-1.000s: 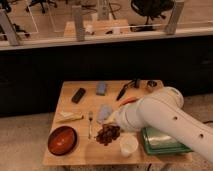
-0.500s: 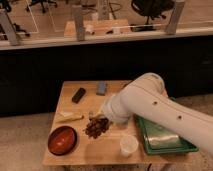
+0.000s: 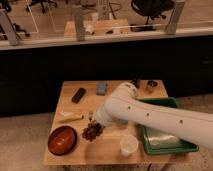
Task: Place grapes in table surface
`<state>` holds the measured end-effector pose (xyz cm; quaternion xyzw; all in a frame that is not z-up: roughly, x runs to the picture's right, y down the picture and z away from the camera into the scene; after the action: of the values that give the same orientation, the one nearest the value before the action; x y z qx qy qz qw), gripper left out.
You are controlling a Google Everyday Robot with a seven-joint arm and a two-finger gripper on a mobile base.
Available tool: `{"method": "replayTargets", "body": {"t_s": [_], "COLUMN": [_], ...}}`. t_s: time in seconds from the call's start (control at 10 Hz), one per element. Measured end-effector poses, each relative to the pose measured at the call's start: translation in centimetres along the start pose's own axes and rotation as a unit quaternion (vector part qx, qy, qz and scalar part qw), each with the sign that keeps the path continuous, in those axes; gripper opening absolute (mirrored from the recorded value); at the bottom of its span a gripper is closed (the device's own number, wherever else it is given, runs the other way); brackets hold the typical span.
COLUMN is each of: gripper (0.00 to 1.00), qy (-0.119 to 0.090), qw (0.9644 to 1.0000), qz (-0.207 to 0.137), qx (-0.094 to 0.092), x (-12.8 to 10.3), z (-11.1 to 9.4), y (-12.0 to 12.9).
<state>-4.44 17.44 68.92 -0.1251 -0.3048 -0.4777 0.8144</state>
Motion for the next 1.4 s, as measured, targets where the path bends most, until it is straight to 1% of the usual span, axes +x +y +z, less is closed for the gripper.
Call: {"method": "replayTargets", "body": {"t_s": [0.1,0.2,0.4,0.5,0.6,0.8,0.9,1.0,1.2,1.4], "gripper": [0.0,0.04,0.23,0.34,0.46,0.61,0.74,0.79,0.8,0.8], "qy": [-0.003,-0.006,-0.009,-0.006,-0.003,0.004,0.009,0.009,0.008,0.007], "qw": [1.0,0.9998,0.9988,0.998,0.9973,0.9968,0.9968,0.9968,0.9969,0.9969], "qz": [-0.002,-0.003,-0.01,-0.02,-0.03,-0.041,-0.043,-0.043,-0.043,-0.045], "qx": [-0.008,-0.02,-0.047,-0.059,-0.067,-0.069,-0.067,-0.066,-0.066,-0.064], "x": [0.1,0.3,0.5,0.6,0.5,0.5,0.6,0.6,0.5,0.4], "z": [2.0,4.5,9.3,11.3,13.0,14.1,14.1,14.0,14.0,13.8], "y": [0.5,1.1,2.7,3.6,4.6,5.7,6.4,6.3,6.3,5.8]}}
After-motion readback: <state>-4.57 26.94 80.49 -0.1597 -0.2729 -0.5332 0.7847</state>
